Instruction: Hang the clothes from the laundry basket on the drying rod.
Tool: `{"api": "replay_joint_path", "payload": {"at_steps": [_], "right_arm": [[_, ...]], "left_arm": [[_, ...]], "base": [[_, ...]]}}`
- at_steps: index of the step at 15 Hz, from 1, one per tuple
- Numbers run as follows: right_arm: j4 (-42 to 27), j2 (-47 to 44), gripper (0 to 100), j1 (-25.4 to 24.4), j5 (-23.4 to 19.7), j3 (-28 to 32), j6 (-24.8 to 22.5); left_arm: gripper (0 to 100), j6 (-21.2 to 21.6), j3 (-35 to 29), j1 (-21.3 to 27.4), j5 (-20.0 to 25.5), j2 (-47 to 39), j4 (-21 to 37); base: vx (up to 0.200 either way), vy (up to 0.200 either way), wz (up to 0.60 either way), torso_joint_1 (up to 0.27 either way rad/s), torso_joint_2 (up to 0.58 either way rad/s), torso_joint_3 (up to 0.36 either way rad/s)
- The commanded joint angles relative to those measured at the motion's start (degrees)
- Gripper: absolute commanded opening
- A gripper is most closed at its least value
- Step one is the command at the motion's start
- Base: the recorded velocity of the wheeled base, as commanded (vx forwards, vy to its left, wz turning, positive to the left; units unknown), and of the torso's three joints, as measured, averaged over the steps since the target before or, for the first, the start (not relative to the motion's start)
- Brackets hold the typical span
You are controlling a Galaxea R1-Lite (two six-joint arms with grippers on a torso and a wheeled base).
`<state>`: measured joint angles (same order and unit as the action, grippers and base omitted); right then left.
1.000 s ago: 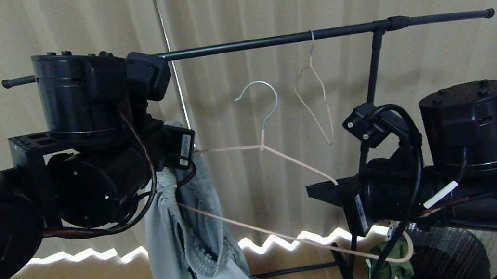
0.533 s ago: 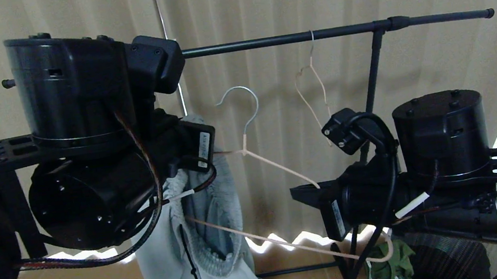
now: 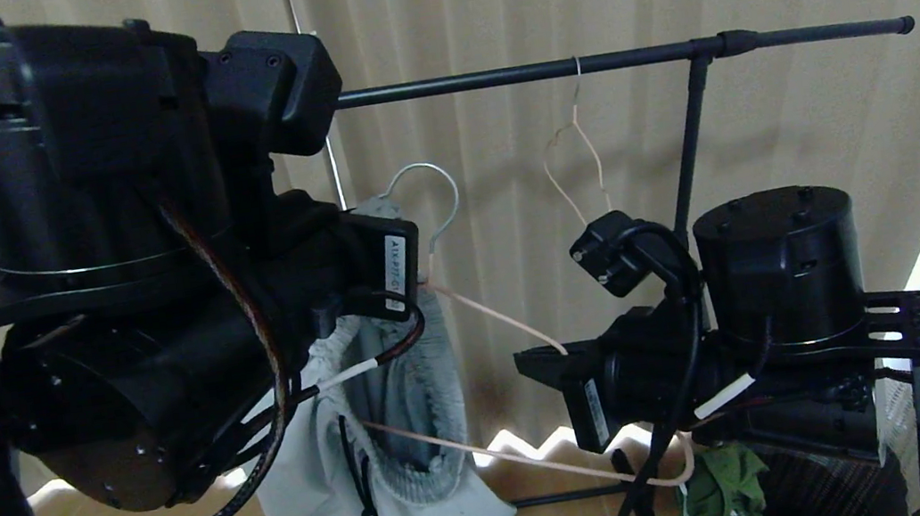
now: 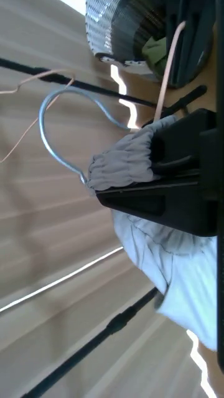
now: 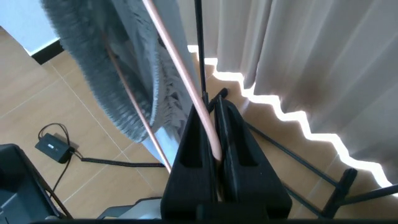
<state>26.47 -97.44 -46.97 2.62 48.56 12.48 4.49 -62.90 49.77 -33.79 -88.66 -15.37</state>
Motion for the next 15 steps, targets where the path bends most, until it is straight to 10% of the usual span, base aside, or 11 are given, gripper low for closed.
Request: {"api": "replay_joint_path", "payload": {"at_steps": [1, 14, 15], "right_arm": [[0.1, -0.3, 0, -0.1, -0.1, 0.6, 0.1], [0.8, 5.4, 0, -0.1, 0.0, 0.8, -0.3], [0.8, 5.5, 0, -0.2, 0.0, 0.8, -0.2]], "left_arm": [[0, 0.0, 0.1, 0.5, 0.1, 0.3, 0.0], [0, 0.0, 12.4, 1.6, 0.9, 5.0, -0.3], [100, 0.0, 12.4, 1.6, 1.6, 5.1, -0.3]], "base": [[0.000, 0.000, 0.00, 0.000, 0.00, 0.000], [0.000, 0.000, 0.00, 0.000, 0.00, 0.000], [0.000, 0.000, 0.00, 0.000, 0.00, 0.000]]}}
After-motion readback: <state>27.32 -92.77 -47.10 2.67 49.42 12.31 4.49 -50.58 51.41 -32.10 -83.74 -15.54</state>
